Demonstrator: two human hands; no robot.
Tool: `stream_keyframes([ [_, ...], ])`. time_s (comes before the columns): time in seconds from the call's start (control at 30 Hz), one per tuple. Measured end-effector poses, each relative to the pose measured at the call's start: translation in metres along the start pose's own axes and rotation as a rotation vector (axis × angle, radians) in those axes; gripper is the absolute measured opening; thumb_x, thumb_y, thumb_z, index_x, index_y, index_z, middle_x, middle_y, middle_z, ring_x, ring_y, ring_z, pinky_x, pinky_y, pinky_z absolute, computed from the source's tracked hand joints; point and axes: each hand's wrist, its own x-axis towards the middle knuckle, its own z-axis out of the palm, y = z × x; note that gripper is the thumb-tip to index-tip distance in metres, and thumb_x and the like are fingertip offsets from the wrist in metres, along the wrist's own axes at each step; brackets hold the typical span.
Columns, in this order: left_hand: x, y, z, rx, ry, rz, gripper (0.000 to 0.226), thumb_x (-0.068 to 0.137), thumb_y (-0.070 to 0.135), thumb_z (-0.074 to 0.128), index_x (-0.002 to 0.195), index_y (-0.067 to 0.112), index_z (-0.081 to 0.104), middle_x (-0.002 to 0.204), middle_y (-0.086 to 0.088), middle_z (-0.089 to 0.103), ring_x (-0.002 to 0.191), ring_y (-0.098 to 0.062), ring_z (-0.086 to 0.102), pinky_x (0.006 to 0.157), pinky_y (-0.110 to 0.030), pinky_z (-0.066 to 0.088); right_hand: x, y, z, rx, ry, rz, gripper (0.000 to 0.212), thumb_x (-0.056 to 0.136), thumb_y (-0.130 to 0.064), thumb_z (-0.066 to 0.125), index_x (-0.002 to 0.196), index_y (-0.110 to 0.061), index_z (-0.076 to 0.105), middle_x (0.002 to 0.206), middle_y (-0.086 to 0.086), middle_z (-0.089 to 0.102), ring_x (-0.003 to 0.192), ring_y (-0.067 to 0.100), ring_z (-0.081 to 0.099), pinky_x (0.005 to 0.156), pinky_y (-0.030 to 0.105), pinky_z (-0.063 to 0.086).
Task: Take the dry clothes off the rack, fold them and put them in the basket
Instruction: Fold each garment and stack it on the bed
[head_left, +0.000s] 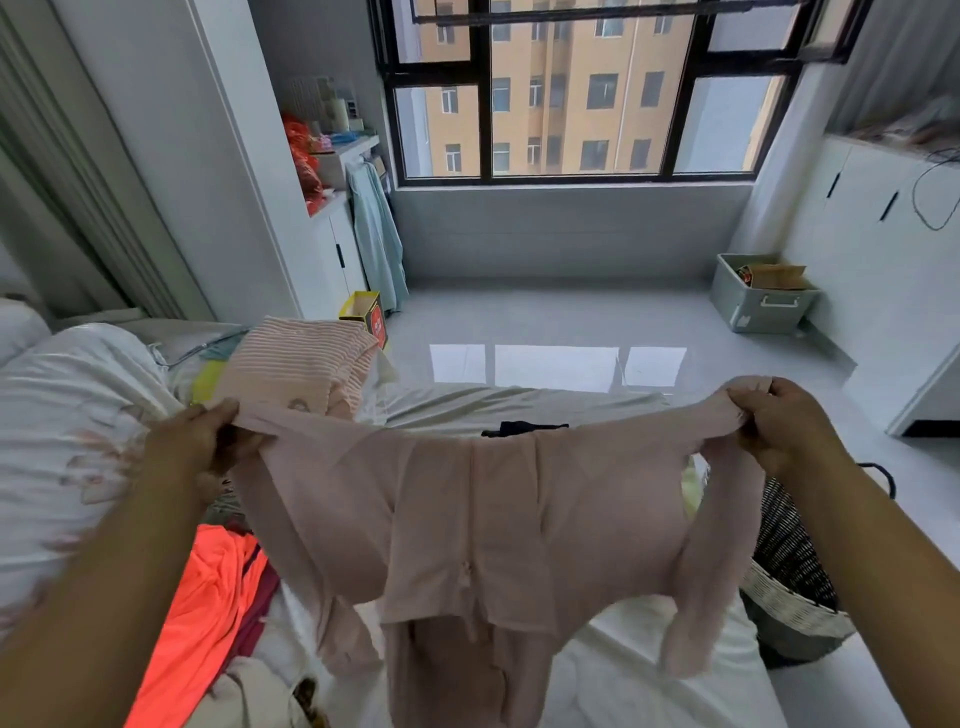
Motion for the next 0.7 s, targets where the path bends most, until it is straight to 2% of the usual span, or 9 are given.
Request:
stream_keyframes([
  [0.1, 0.027, -0.024, 0.008, -0.019, -0.013, -0.13, 0.025, 0.099, 0.006, 0.041, 0.074, 0.01, 0.045, 0.05, 0.0, 0.062, 0.038, -0.003, 0.058, 0.037, -0.019, 0.049, 0.019, 0.025, 0.014, -0.044, 0.03, 0.091, 0.019, 0.094, 0.003, 0.044, 0.08, -0.007, 0.051, 0.079, 0.012, 0.05, 0.066, 0.019, 0.049, 0.033, 0.017, 0.045],
  [0.2, 0.049, -0.033, 0.016, -0.062, 0.007, -0.12, 0.024, 0.098, 0.009, 0.043, 0.074, 0.014, 0.044, 0.041, 0.006, 0.058, 0.038, -0.003, 0.058, 0.035, -0.019, 0.048, 0.038, 0.03, 0.022, -0.053, 0.086, 0.093, 0.012, 0.094, 0.004, 0.044, 0.094, -0.001, 0.055, 0.088, 0.017, 0.052, 0.068, 0.02, 0.05, 0.036, 0.019, 0.048],
  [0.27, 0.055, -0.023, 0.022, -0.119, 0.004, -0.064, 0.02, 0.097, 0.012, 0.045, 0.078, 0.017, 0.046, 0.056, 0.004, 0.063, 0.051, -0.006, 0.062, 0.039, -0.019, 0.049, 0.048, 0.019, 0.026, -0.038, 0.114, 0.027, 0.025, 0.094, 0.003, 0.043, 0.117, -0.003, 0.051, 0.101, 0.021, 0.056, 0.073, 0.019, 0.052, 0.044, 0.022, 0.053],
  [0.33, 0.049, -0.007, 0.027, -0.125, -0.017, 0.026, 0.02, 0.098, 0.012, 0.043, 0.08, 0.018, 0.048, 0.072, 0.003, 0.061, 0.061, -0.005, 0.061, 0.046, -0.018, 0.052, 0.048, 0.005, 0.029, -0.056, 0.129, -0.045, 0.038, 0.094, 0.003, 0.043, 0.13, -0.01, 0.044, 0.127, 0.02, 0.049, 0.086, 0.023, 0.054, 0.058, 0.03, 0.056],
  [0.43, 0.027, -0.001, 0.02, 0.006, 0.016, 0.264, 0.022, 0.096, 0.01, 0.044, 0.077, 0.02, 0.05, 0.059, 0.011, 0.061, 0.054, -0.001, 0.058, 0.053, -0.02, 0.051, 0.035, -0.002, 0.023, -0.059, 0.144, -0.104, 0.048, 0.094, 0.003, 0.041, 0.138, -0.016, 0.036, 0.124, 0.009, 0.045, 0.096, 0.024, 0.052, 0.051, 0.023, 0.056],
  [0.5, 0.01, -0.012, 0.004, 0.078, 0.055, 0.349, 0.027, 0.096, 0.01, 0.045, 0.072, 0.023, 0.05, 0.052, 0.012, 0.054, 0.046, -0.002, 0.049, 0.044, -0.019, 0.041, 0.02, 0.006, 0.013, -0.029, 0.134, -0.081, 0.042, 0.094, 0.004, 0.042, 0.131, -0.017, 0.042, 0.116, 0.007, 0.048, 0.083, 0.016, 0.054, 0.043, 0.018, 0.052],
  [0.6, -0.014, -0.041, -0.022, 0.117, 0.067, 0.28, 0.031, 0.097, 0.005, 0.04, 0.071, 0.022, 0.046, 0.046, 0.012, 0.045, 0.033, -0.002, 0.035, 0.037, -0.021, 0.012, -0.004, 0.038, -0.009, -0.035, 0.134, -0.019, 0.037, 0.094, 0.005, 0.041, 0.1, -0.029, 0.053, 0.121, 0.007, 0.053, 0.067, 0.008, 0.066, 0.042, 0.017, 0.051],
  [0.63, -0.022, -0.055, -0.028, 0.127, 0.081, 0.244, 0.031, 0.097, 0.003, 0.039, 0.071, 0.02, 0.044, 0.045, 0.012, 0.046, 0.031, -0.002, 0.033, 0.039, -0.025, 0.009, -0.008, 0.055, -0.018, -0.041, 0.114, -0.007, 0.037, 0.094, 0.006, 0.04, 0.103, -0.027, 0.054, 0.125, 0.006, 0.053, 0.067, 0.006, 0.068, 0.045, 0.02, 0.052],
  [0.7, -0.038, -0.087, -0.047, 0.178, 0.093, 0.167, 0.031, 0.097, 0.001, 0.037, 0.072, 0.017, 0.044, 0.043, 0.011, 0.047, 0.028, -0.002, 0.031, 0.041, -0.027, 0.007, -0.023, 0.088, -0.03, -0.095, 0.082, 0.065, 0.041, 0.094, 0.007, 0.039, 0.126, -0.017, 0.048, 0.129, 0.01, 0.052, 0.076, 0.017, 0.068, 0.048, 0.026, 0.055],
])
